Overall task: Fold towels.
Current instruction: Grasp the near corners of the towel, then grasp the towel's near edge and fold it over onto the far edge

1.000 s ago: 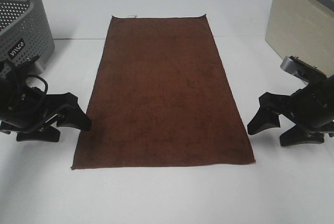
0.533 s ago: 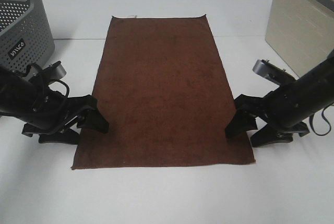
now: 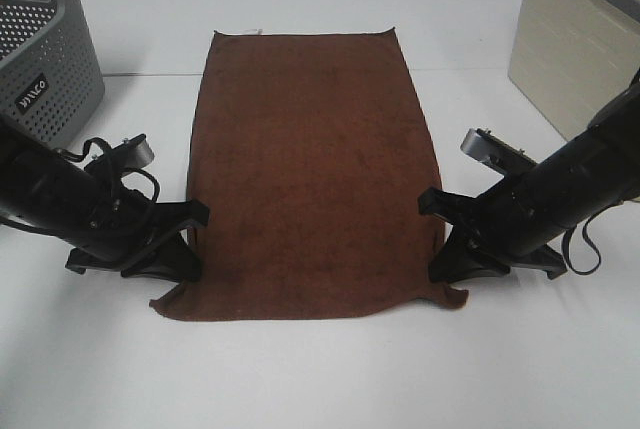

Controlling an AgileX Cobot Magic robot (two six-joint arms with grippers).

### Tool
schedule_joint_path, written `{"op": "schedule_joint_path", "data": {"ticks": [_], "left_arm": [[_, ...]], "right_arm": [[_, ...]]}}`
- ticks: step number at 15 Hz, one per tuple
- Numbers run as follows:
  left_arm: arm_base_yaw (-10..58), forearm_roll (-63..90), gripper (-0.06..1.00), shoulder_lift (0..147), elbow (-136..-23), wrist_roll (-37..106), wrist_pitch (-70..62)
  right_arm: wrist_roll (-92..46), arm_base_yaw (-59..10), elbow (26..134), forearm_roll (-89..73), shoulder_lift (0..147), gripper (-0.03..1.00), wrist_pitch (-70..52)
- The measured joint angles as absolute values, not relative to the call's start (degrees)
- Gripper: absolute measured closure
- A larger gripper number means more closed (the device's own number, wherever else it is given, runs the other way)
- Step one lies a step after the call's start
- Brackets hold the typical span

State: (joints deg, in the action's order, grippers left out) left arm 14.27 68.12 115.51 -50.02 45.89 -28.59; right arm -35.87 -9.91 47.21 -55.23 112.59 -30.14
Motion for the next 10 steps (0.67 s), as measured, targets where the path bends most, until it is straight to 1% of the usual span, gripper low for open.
{"op": "schedule_joint_path", "data": {"ticks": [1,3,6,10], "left_arm": [[14.3,67.8,0.93,115.4,-50.0,45.9,-28.6],[14.3,63.8,0.93,113.2,-49.7,45.1,-28.7],[14.3,59.4,0.93,105.0,-45.1,41.3,-28.9],[14.3,59.4,0.93,96.3,-34.0,40.9,-29.2]], "right_arm": [[-35.4,-9.9,47.2,-55.2,112.5,0.97,-29.9],[-33.1,-9.9,46.6,-52.1,110.5,0.97,-30.0],[-26.9,-9.9,45.3,-46.6,104.5,0.97,-34.5],[-25.8,-9.9,35.9,-46.3,96.4,0.97,-35.5]]}}
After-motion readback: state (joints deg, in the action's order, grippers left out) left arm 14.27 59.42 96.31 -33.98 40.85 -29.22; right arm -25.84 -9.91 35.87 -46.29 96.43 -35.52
